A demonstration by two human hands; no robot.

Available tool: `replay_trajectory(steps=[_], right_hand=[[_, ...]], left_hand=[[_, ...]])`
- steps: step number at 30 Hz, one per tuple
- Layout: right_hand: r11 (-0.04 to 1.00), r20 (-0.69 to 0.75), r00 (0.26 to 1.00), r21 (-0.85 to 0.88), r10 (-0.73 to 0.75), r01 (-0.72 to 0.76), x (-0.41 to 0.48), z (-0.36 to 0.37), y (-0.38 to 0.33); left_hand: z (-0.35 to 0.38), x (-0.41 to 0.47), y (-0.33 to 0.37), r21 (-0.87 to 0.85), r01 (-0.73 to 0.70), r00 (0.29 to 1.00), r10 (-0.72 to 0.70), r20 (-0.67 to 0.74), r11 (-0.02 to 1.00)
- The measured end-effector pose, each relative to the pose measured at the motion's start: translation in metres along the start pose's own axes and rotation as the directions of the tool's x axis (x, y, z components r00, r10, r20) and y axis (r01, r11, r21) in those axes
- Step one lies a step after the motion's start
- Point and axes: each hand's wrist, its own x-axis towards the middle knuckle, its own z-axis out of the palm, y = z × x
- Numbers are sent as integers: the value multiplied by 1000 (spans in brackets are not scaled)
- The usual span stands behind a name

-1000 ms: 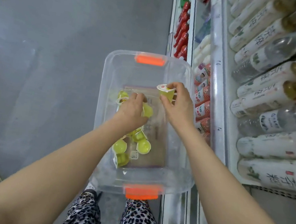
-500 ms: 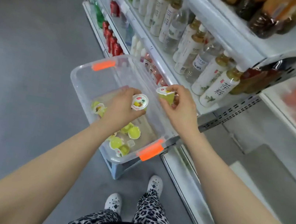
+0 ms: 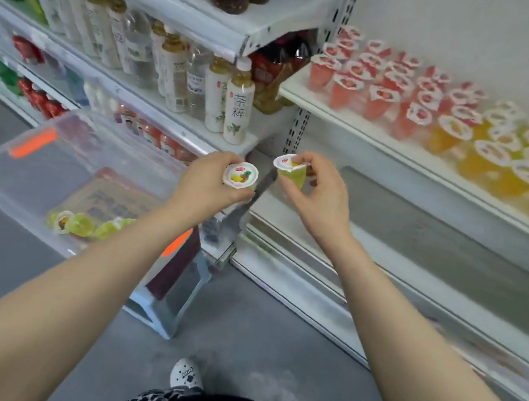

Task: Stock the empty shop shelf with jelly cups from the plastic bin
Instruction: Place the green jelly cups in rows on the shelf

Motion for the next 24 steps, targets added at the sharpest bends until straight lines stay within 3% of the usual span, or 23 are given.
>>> replay_trajectory(steps=[13,24], right_hand=[[968,-320,929,-105,184,-227,-151,-250,111],[893,-585,772,-169,249,-416,-264,-436,173]], left_hand=[[155,-67,239,-146,-308,915,335,226,940],[265,-120,425,-323,-452,784,543,300,831]])
